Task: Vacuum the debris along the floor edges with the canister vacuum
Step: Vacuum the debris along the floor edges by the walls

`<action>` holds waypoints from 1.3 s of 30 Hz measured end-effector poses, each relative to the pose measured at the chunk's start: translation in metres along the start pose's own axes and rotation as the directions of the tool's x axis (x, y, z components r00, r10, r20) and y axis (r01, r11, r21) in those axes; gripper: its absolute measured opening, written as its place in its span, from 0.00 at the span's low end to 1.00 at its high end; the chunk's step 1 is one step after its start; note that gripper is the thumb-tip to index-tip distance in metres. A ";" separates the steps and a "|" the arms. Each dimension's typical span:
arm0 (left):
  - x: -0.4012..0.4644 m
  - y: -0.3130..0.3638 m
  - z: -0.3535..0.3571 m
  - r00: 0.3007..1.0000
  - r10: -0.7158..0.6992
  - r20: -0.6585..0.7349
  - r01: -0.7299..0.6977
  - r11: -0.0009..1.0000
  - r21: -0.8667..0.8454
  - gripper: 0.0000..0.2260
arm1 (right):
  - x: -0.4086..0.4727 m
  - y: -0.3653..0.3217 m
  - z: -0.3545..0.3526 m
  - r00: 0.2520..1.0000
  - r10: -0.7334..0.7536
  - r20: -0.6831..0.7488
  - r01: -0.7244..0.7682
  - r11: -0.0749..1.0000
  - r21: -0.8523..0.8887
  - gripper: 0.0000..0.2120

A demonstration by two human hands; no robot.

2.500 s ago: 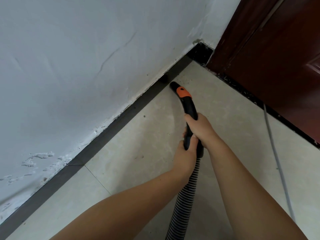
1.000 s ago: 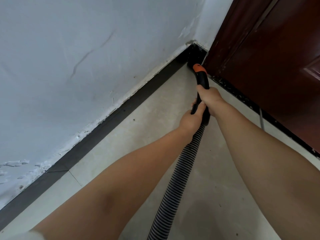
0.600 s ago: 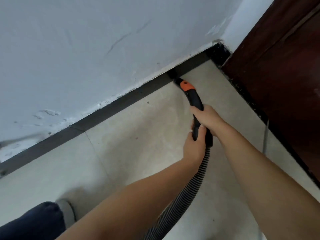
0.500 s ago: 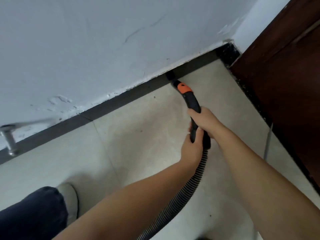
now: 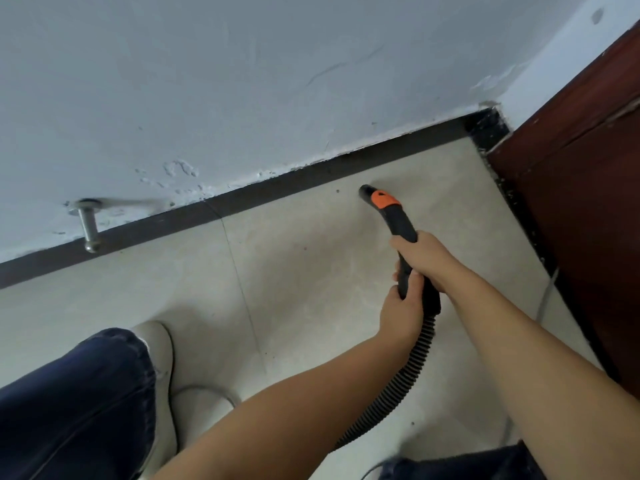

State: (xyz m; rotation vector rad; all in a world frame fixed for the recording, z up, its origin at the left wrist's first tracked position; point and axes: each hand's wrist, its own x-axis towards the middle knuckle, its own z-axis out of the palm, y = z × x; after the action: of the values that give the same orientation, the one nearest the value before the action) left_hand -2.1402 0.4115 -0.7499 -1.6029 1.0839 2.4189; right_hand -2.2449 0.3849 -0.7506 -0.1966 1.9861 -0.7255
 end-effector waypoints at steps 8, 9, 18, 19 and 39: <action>-0.017 -0.020 -0.024 0.994 0.014 -0.112 -0.021 0.998 -0.061 0.31 | -0.022 -0.003 0.034 0.987 -0.006 0.160 0.012 0.999 -0.040 0.07; -0.022 -0.024 -0.028 0.989 0.019 -0.144 -0.031 0.996 -0.086 0.36 | -0.027 -0.004 0.042 0.980 -0.007 0.198 0.019 0.998 -0.058 0.07; -0.064 -0.061 -0.032 0.995 -0.044 -0.088 0.043 0.999 -0.019 0.26 | -0.066 0.030 0.052 0.971 0.073 0.230 -0.049 0.993 -0.109 0.05; -0.063 -0.061 -0.034 0.996 -0.048 -0.069 0.048 0.999 0.000 0.25 | -0.066 0.033 0.052 0.981 0.067 0.184 -0.054 0.996 -0.077 0.06; -0.005 -0.045 -0.030 0.982 -0.072 0.174 -0.044 0.811 0.583 0.25 | -0.045 0.085 0.018 0.901 0.295 -0.319 -0.064 0.817 0.573 0.09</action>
State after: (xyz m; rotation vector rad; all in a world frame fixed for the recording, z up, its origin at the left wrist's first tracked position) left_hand -2.0967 0.4298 -0.7759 -1.1412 1.5643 1.8838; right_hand -2.1934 0.4651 -0.7710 0.5275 2.0311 -1.2516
